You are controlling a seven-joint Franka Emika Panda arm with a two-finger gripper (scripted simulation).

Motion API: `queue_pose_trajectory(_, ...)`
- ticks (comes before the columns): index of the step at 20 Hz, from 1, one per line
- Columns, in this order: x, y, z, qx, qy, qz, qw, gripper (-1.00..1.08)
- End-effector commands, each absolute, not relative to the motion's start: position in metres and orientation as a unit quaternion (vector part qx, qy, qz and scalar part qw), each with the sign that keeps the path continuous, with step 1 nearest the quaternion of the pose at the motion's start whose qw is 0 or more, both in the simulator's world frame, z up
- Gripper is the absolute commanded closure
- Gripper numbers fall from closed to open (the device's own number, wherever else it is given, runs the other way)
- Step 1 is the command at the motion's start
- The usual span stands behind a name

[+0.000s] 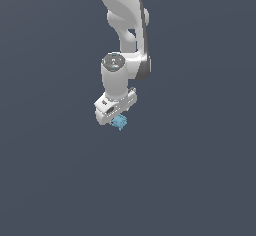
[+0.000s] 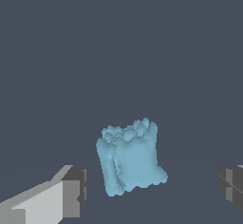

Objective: Pick up the object and move it to a goal position.

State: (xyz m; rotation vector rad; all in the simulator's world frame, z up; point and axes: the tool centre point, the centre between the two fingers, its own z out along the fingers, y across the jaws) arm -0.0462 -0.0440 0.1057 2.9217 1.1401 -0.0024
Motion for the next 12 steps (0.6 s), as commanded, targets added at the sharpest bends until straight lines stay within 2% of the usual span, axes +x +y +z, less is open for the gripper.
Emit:
queue_pose_trajectory(1, -0.050, -0.044, 0.102, 0.921, 0.391, -0.001, 0.002, -0.92)
queue_pose_trajectory(12, -0.059, -0.045, 0.091, 0.891, 0.455, 0.000, 0.000, -0.92)
